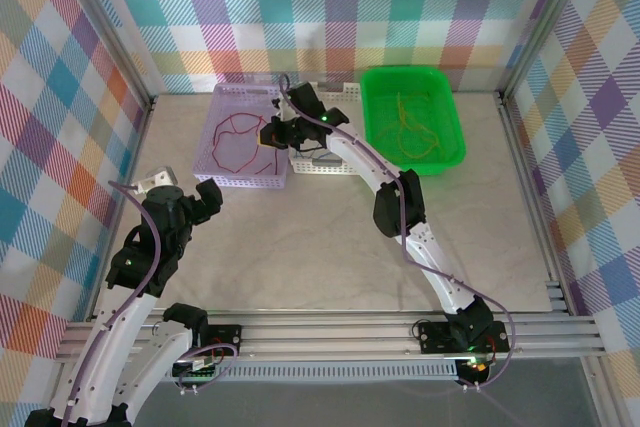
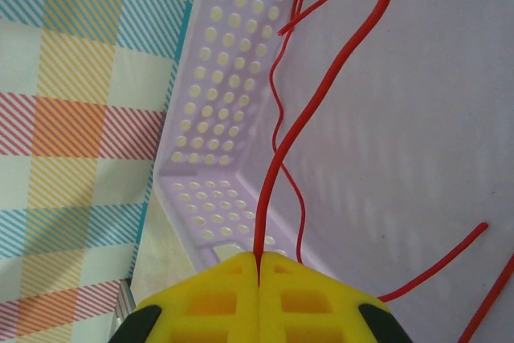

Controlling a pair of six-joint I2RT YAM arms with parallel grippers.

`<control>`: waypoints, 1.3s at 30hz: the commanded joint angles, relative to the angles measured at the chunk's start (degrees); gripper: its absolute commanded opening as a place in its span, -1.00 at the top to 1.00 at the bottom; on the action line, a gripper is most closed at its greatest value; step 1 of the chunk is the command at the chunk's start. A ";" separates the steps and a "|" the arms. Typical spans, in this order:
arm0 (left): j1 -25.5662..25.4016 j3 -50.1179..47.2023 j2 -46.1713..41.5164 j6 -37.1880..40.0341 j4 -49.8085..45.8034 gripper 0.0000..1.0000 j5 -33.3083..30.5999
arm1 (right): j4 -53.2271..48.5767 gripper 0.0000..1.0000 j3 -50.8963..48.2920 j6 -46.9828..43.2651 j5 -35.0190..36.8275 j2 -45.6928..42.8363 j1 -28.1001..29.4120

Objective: Untangle the cables

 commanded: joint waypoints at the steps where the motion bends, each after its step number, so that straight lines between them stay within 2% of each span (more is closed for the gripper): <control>1: -0.18 -0.57 -0.28 -0.51 0.95 -1.00 -0.84 | 2.40 1.00 2.09 1.56 2.78 1.17 0.50; 5: -0.20 -0.53 -0.32 -0.43 0.96 -1.00 -0.98 | 0.21 1.00 2.07 1.21 6.57 2.52 0.50; 11: -0.18 -0.60 -0.23 -0.39 0.96 -1.00 -1.17 | -1.91 1.00 2.00 0.67 7.92 4.44 0.50; 32: -0.22 -0.49 0.44 -0.35 0.86 -1.00 -1.26 | -3.07 1.00 1.96 -0.04 7.20 3.87 0.76; 39: -0.23 -0.59 0.47 -0.35 0.94 -1.00 -1.25 | -3.42 0.80 1.98 -0.47 7.58 2.47 0.85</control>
